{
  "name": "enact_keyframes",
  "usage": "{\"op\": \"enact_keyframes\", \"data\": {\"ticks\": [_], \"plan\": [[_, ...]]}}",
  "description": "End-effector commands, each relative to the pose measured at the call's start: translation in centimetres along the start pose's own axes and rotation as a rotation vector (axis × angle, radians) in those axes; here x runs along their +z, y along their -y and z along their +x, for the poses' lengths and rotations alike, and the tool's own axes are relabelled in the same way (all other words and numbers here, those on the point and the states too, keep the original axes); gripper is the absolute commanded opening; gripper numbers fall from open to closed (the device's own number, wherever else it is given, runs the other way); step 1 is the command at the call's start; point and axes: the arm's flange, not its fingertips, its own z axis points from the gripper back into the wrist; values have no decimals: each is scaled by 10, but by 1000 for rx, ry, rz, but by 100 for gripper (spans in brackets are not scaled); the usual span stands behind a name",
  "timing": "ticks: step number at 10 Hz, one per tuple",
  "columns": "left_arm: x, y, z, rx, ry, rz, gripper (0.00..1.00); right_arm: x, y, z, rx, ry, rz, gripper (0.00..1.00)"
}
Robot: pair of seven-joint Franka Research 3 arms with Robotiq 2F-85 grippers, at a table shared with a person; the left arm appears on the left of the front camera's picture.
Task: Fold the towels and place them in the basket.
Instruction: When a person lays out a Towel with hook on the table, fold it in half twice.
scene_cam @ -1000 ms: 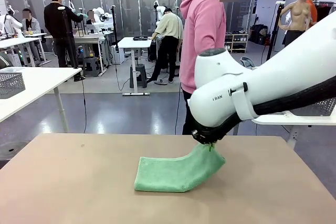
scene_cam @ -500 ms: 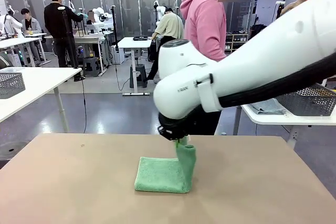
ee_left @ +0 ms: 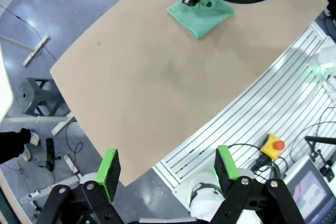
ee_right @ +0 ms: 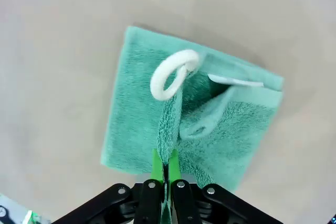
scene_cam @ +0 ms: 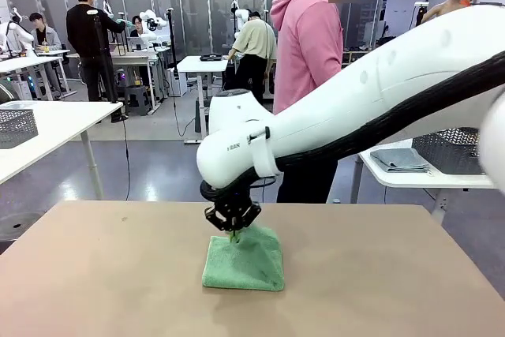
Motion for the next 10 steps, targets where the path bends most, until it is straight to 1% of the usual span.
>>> {"op": "enact_keyframes", "data": {"ticks": [1,2,3,4,5,6,7,8,9,10], "plan": [[-1,0,-1,-21,-3,2,91,-9,-12,12,-57,-26,38,0],[-1,0,-1,-21,-3,2,91,-16,-14,15,-71,-28,43,0],[-1,0,-1,-21,-3,2,91,-22,-14,17,-78,-33,66,15],[-1,0,-1,-21,-3,2,91,-24,-14,18,-81,-41,76,37],[-1,0,-1,-21,-3,2,91,-24,-13,17,-84,-42,82,47],[-1,0,-1,-21,-3,2,91,-23,-12,17,-85,-44,89,70],[-1,0,-1,-21,-3,2,91,-23,-11,16,-85,-51,97,80],[-1,0,-1,-21,-3,2,91,-23,-9,16,-95,-57,113,100],[-1,0,-1,-21,-3,2,91,-21,-8,14,-97,-53,124,100],[-1,0,-1,-21,-3,2,91,-19,-3,13,-102,-47,134,80]]}}
